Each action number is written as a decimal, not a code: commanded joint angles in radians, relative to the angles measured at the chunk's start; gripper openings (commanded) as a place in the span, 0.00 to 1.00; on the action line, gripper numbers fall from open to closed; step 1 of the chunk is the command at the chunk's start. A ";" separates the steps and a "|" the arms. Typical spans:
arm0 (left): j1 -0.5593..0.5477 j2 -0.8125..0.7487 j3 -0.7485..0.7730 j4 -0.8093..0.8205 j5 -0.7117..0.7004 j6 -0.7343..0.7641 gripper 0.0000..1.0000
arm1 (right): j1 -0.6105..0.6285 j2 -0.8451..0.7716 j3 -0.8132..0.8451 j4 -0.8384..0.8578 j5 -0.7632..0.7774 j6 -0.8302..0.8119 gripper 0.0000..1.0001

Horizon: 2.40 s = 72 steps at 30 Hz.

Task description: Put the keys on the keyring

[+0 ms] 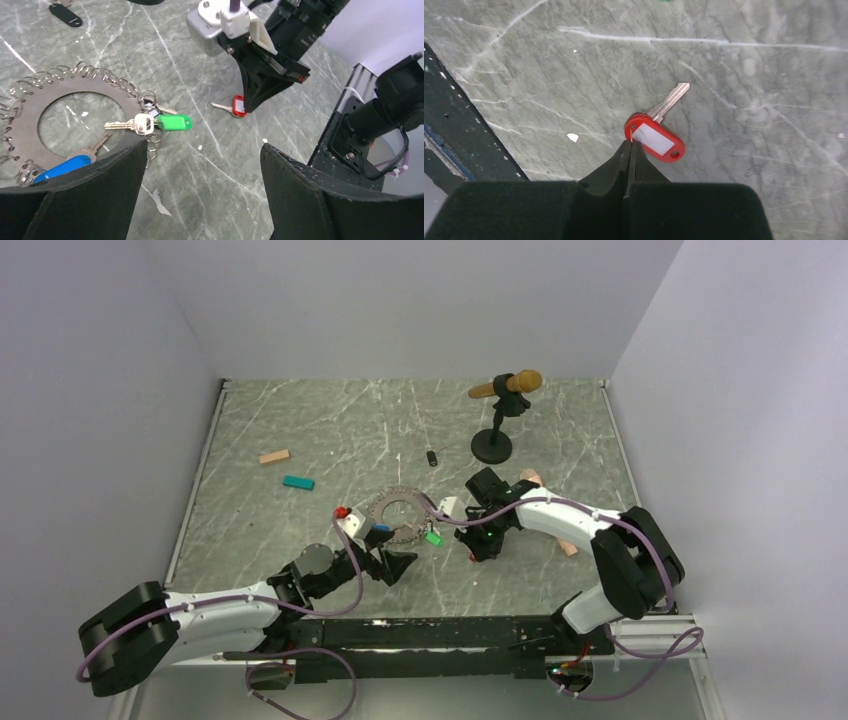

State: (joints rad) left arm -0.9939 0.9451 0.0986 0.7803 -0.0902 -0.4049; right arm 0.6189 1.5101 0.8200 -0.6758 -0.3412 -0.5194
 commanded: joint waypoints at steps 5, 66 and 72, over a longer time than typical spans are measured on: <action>0.001 0.087 -0.021 0.276 0.192 0.100 0.82 | 0.003 -0.212 -0.029 0.095 -0.124 -0.229 0.00; -0.032 0.551 0.229 0.465 0.381 0.301 0.32 | -0.069 -0.266 0.057 -0.020 -0.627 -0.519 0.00; -0.034 0.553 0.245 0.435 0.397 0.308 0.04 | -0.070 -0.264 0.057 -0.023 -0.630 -0.522 0.00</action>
State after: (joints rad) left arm -1.0214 1.4921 0.3103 1.2171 0.2764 -0.1146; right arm 0.5510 1.2484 0.8520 -0.6964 -0.9184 -1.0092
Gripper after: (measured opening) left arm 0.145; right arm 0.011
